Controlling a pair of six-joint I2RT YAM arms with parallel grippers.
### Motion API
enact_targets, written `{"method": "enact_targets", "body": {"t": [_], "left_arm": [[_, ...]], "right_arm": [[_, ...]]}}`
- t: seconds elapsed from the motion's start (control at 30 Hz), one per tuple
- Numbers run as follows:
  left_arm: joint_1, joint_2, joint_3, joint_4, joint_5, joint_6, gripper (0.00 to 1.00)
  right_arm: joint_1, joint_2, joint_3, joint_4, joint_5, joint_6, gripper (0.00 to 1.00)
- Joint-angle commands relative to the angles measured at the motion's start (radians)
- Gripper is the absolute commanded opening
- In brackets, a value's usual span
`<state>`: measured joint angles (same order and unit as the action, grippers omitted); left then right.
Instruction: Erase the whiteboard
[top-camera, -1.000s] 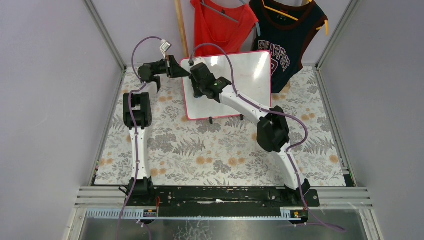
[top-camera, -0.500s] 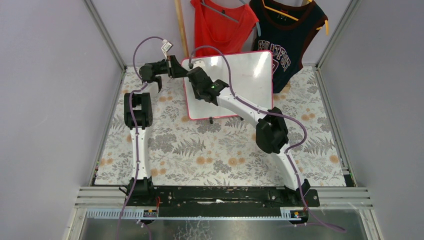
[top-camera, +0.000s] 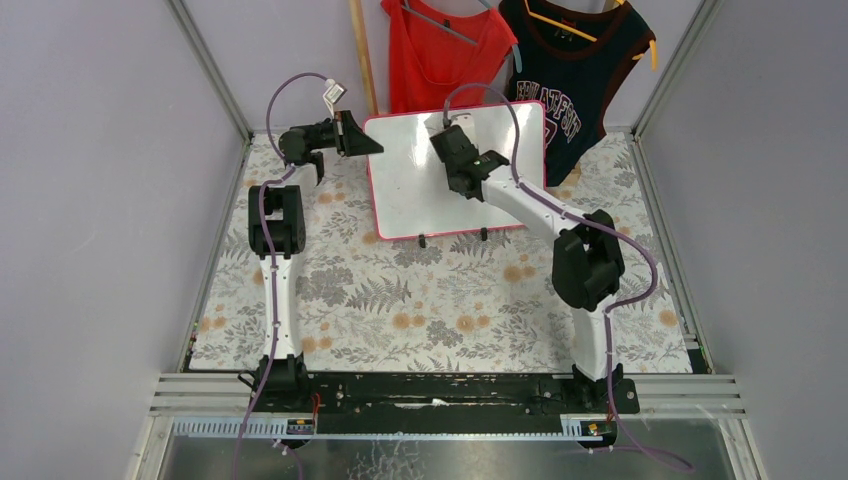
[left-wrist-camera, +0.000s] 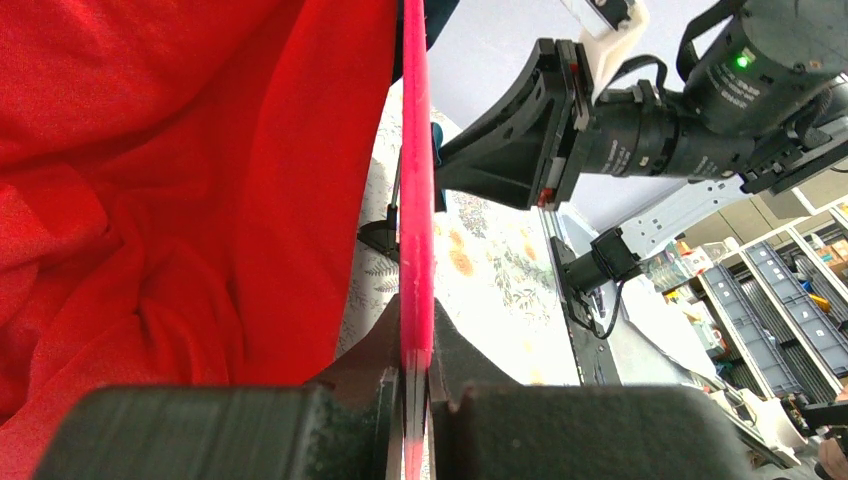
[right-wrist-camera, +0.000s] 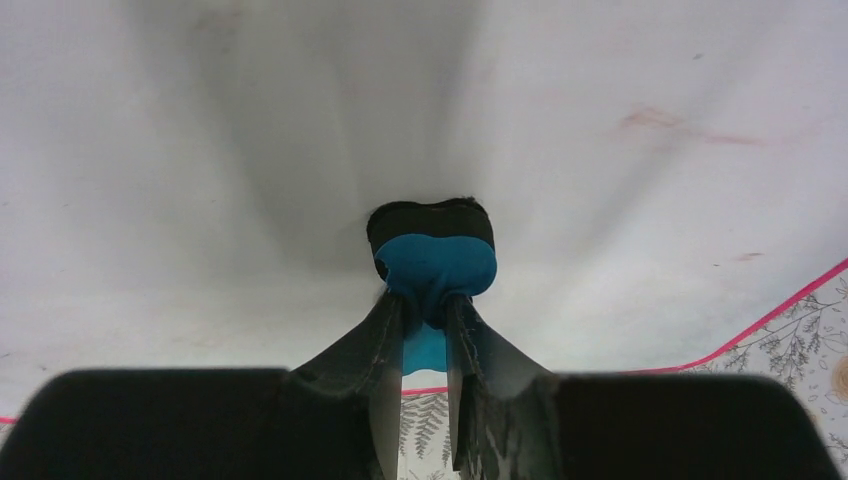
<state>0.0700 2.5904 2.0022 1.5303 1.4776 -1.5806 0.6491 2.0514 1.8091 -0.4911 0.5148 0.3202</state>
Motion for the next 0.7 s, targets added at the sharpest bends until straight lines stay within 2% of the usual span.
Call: {"method": "enact_targets", "body": {"t": [0.0, 0.2, 0.67], "left_arm": [[-0.023, -0.039, -0.004, 0.071, 0.133, -0.07, 0.0], [-0.024, -0.046, -0.005, 0.071, 0.138, -0.072, 0.0], [-0.023, -0.05, -0.019, 0.073, 0.141, -0.069, 0.0]], "right_arm": [[-0.005, -0.04, -0.006, 0.029, 0.027, -0.003, 0.0], [0.06, 0.03, 0.066, 0.03, 0.0, 0.01, 0.0], [0.213, 0.285, 0.374, -0.041, -0.081, 0.046, 0.0]]}}
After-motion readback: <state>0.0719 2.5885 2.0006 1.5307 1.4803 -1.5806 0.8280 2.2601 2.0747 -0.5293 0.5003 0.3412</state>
